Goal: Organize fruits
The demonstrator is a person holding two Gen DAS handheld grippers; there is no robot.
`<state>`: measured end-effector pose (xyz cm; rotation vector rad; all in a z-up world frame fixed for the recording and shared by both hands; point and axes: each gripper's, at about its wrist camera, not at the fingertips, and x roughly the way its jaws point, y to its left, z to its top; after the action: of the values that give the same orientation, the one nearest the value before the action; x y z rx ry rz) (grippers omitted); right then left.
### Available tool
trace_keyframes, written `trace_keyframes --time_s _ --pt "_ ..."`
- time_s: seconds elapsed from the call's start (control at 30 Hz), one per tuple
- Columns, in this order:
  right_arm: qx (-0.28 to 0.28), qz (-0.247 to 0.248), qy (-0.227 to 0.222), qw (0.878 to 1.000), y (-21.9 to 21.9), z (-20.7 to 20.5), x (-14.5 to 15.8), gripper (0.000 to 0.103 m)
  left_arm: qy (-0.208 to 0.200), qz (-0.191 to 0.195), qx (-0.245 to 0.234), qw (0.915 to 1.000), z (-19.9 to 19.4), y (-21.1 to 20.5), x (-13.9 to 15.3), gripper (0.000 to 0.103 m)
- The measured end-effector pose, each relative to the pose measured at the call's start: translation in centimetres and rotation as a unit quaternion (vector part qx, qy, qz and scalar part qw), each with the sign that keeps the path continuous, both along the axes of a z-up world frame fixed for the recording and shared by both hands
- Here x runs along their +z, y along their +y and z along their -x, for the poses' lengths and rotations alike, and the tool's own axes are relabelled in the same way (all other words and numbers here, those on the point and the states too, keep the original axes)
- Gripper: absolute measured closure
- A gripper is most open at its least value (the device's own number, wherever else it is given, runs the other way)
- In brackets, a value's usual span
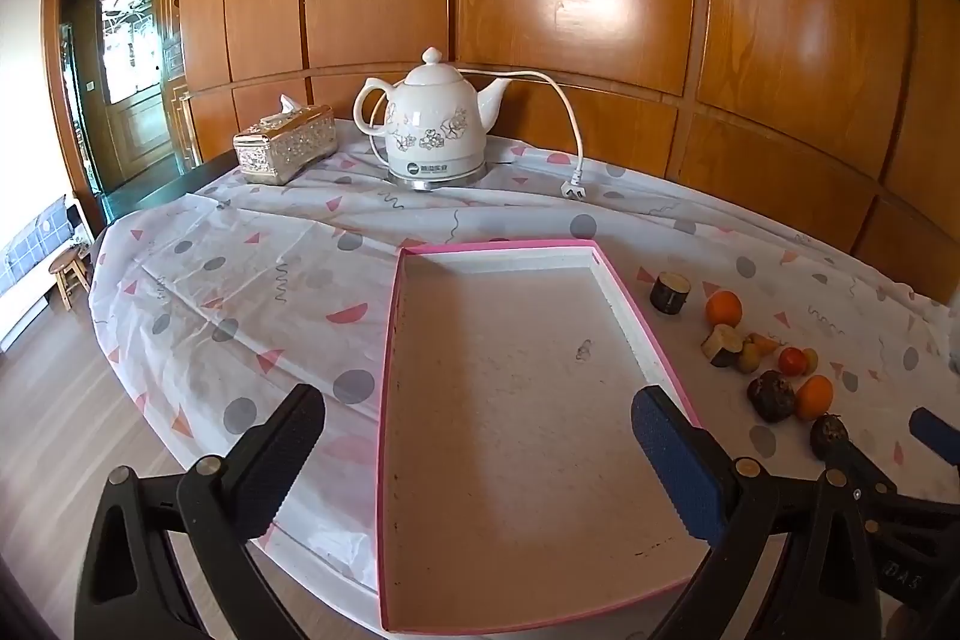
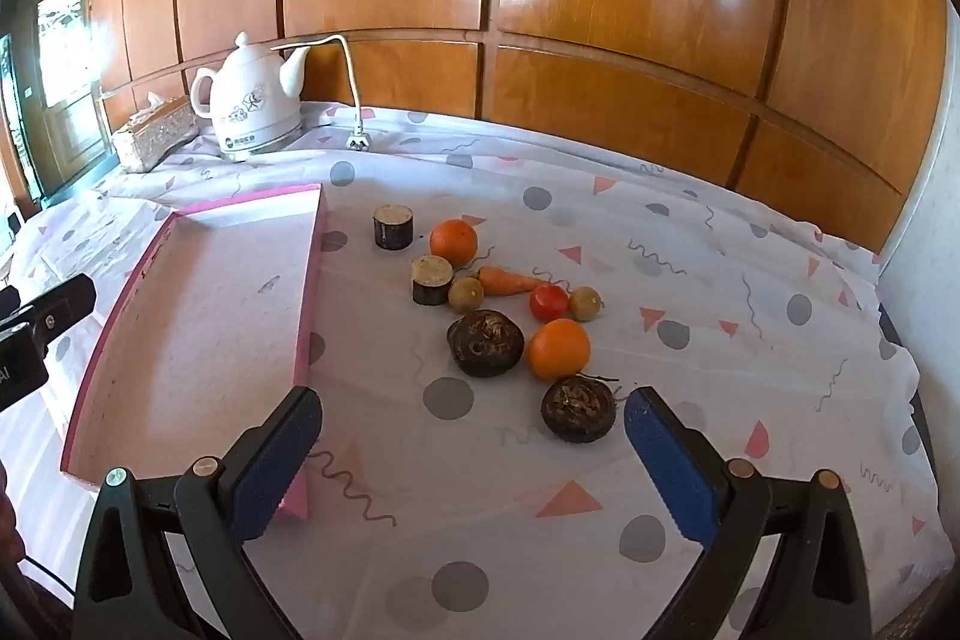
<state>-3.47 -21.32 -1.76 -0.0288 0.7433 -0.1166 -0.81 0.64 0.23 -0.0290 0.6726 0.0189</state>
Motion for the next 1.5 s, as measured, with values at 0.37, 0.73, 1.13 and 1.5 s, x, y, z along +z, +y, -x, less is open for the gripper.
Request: trace_keyframes --time_s 0.37,0.73,1.13,1.5 --pt "-0.005 -0.002 -0.002 1.0 -0.2 0.0 0.2 0.001 0.0 0.0 -0.001 1.0 0.1 -0.3 -0.2 0.0" --pt "-0.005 -0.003 -0.004 1.0 -0.4 0.0 0.2 0.001 0.0 -0.001 -0.003 1.0 0.1 -0.5 -0.1 0.0" --pt "-0.007 -0.001 0.001 1.0 -0.7 0.0 0.4 0.001 0.001 -0.003 -0.007 1.0 0.0 -0.7 0.2 0.0" --pt "-0.008 -0.01 -0.002 1.0 -1.6 -0.3 0.4 0.001 0.009 -0.007 -0.015 0.9998 -0.2 -1.2 -0.2 0.0"
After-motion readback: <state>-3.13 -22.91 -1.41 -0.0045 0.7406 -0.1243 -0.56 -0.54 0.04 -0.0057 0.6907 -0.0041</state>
